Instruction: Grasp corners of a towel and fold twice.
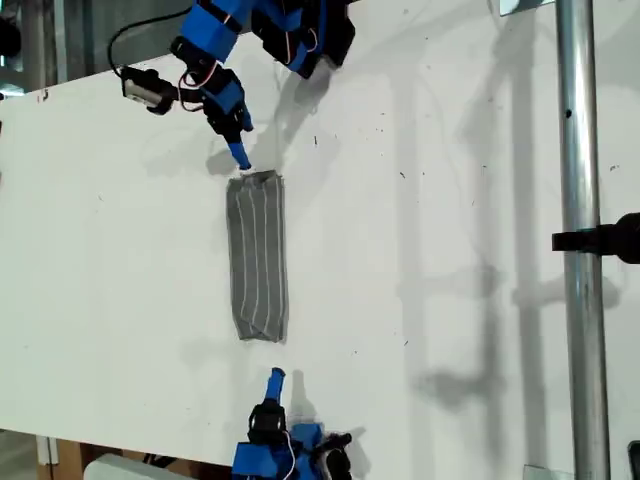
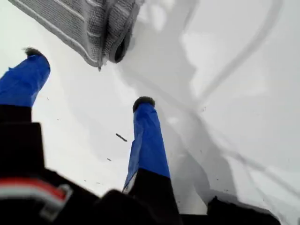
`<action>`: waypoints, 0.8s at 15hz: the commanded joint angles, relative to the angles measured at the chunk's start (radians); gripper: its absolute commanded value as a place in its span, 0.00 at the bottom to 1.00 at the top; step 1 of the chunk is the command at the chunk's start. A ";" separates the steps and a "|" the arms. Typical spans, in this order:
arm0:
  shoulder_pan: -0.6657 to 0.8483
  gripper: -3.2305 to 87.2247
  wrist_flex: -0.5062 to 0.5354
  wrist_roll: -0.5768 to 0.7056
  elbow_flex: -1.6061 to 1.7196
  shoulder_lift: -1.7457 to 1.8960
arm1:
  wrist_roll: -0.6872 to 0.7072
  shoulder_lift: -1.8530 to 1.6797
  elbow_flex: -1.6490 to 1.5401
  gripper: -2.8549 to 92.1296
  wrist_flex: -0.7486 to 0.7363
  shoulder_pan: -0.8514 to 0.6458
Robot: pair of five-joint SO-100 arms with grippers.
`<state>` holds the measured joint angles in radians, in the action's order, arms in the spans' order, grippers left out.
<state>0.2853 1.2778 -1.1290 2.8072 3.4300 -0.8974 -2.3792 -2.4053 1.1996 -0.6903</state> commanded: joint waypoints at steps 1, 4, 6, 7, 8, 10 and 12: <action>-0.074 0.01 -0.087 -0.035 0.063 0.041 | -0.023 0.008 -0.080 0.42 -0.210 0.009; -0.089 0.01 -0.100 -0.060 0.091 0.041 | -0.052 0.356 -0.040 0.43 -0.483 0.009; -0.089 0.01 -0.066 -0.071 0.083 0.041 | -0.092 0.522 0.069 0.42 -0.543 0.021; -0.089 0.01 -0.051 -0.077 0.077 0.041 | -0.115 0.614 0.140 0.42 -0.531 0.020; -0.091 0.01 -0.041 -0.081 0.071 0.041 | -0.118 0.683 0.207 0.42 -0.528 0.034; -0.091 0.00 -0.032 -0.089 0.069 0.041 | -0.112 0.793 0.321 0.41 -0.592 0.104; -0.091 0.00 -0.026 -0.086 0.058 0.041 | -0.109 0.879 0.403 0.27 -0.664 0.175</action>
<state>0.2056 1.2471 -1.2057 2.9100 3.4668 -1.0048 -1.5140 -2.0908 0.5814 -0.5584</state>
